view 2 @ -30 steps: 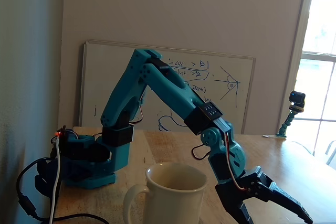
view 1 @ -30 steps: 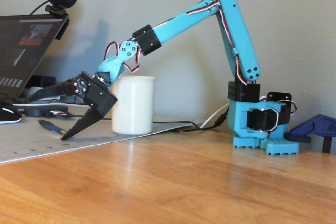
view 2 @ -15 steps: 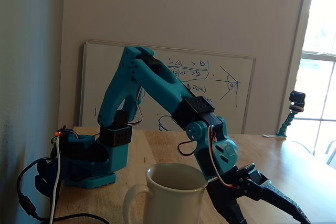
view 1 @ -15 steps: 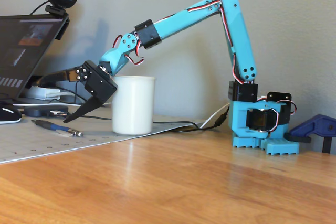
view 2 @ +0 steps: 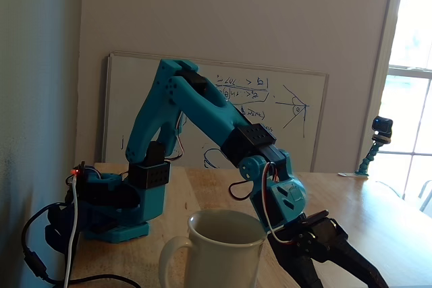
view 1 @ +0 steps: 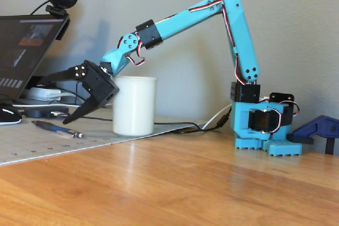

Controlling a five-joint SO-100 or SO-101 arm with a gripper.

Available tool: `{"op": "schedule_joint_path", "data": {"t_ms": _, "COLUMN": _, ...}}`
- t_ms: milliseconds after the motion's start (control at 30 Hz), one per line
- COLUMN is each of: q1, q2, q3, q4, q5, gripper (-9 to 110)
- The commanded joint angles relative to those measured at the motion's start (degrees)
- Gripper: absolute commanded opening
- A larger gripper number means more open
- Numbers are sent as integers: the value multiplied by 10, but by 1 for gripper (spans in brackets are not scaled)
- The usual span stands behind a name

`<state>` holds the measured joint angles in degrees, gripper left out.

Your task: Grasp a pen and put it in a mug.

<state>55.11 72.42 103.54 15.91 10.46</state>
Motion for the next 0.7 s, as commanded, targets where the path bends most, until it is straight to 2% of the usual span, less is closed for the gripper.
{"op": "schedule_joint_path", "data": {"t_ms": 0, "q1": -18, "q2": 62, "q3": -12, "q4": -12, "q5": 171, "gripper": 42}}
{"op": "schedule_joint_path", "data": {"t_ms": 367, "q1": -49, "q2": 96, "q3": -12, "q4": -13, "q5": 612, "gripper": 41}}
{"op": "schedule_joint_path", "data": {"t_ms": 500, "q1": -49, "q2": 93, "q3": -13, "q4": -14, "q5": 696, "gripper": 41}}
{"op": "schedule_joint_path", "data": {"t_ms": 667, "q1": -44, "q2": 73, "q3": -13, "q4": -14, "q5": 725, "gripper": 41}}
